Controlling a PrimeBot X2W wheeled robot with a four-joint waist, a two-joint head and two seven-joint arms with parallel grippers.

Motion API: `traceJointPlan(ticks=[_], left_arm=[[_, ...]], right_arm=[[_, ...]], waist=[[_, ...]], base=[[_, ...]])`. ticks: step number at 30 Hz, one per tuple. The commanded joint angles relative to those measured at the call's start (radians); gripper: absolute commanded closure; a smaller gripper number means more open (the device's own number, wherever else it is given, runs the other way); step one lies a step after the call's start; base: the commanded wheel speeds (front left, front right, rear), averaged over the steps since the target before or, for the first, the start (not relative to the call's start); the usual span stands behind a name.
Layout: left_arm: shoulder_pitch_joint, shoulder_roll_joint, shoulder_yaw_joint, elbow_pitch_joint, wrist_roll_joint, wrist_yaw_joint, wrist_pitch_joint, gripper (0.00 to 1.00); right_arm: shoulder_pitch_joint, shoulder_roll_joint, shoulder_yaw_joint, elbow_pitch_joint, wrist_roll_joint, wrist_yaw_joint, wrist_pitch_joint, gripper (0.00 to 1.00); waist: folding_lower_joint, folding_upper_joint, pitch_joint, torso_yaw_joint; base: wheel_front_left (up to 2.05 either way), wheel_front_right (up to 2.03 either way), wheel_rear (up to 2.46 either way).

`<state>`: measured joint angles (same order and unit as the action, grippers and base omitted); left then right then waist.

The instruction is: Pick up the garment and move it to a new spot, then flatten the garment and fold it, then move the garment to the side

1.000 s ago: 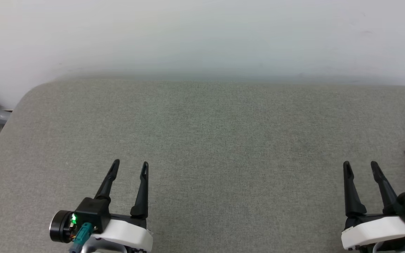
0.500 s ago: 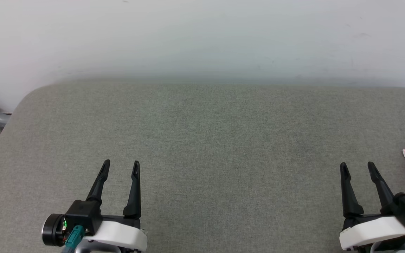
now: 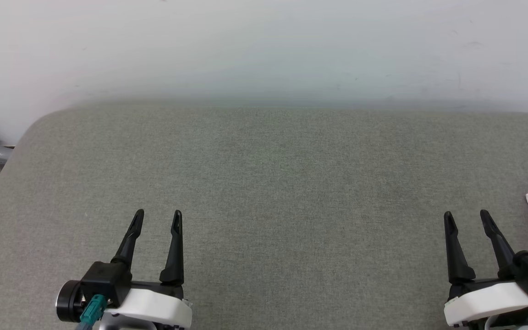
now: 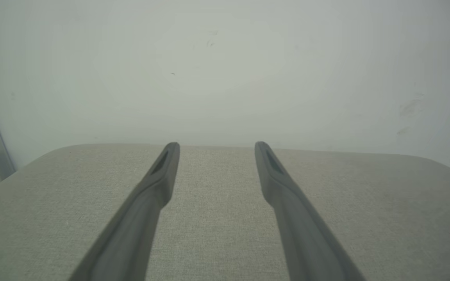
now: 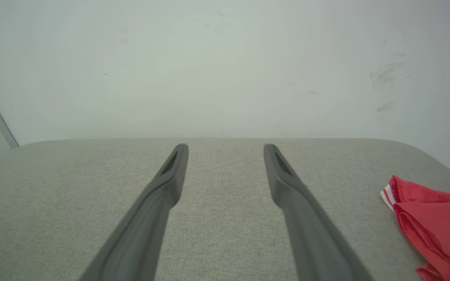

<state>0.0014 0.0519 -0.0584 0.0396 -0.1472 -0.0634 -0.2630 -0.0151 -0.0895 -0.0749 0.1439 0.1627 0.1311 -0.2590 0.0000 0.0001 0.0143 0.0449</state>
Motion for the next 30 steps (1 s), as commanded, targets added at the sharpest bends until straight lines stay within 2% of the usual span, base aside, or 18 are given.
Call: traceJointPlan(ticks=[1, 2, 6, 30], left_arm=[[0.006, -0.002, -0.001, 0.003, -0.007, 0.001, -0.002, 0.00], [0.000, 0.000, -0.001, 0.001, -0.007, 0.000, 0.000, 1.00], [0.016, 0.000, -0.002, 0.036, -0.011, 0.000, 0.003, 1.00], [-0.026, 0.012, 0.036, 0.088, -0.463, -0.021, 0.103, 1.00]], right_arm=[[-0.005, -0.007, 0.002, -0.003, -0.004, -0.001, -0.003, 0.00], [0.000, -0.002, 0.000, 0.000, -0.006, 0.000, 0.000, 1.00], [0.017, 0.004, 0.000, 0.035, -0.003, 0.000, 0.005, 1.00], [-0.021, 0.015, -0.013, 0.053, 0.435, 0.000, 0.117, 1.00]], waist=[[0.0000, -0.0001, 0.001, 0.000], [0.0000, -0.0001, 0.002, 0.000], [0.0001, -0.0001, 0.002, 0.001], [0.0001, -0.0001, -0.001, -0.008]], base=[[0.00, 0.00, 0.00], [0.00, 0.00, 0.00], [0.00, 0.00, 0.00], [0.00, 0.00, 0.00]])
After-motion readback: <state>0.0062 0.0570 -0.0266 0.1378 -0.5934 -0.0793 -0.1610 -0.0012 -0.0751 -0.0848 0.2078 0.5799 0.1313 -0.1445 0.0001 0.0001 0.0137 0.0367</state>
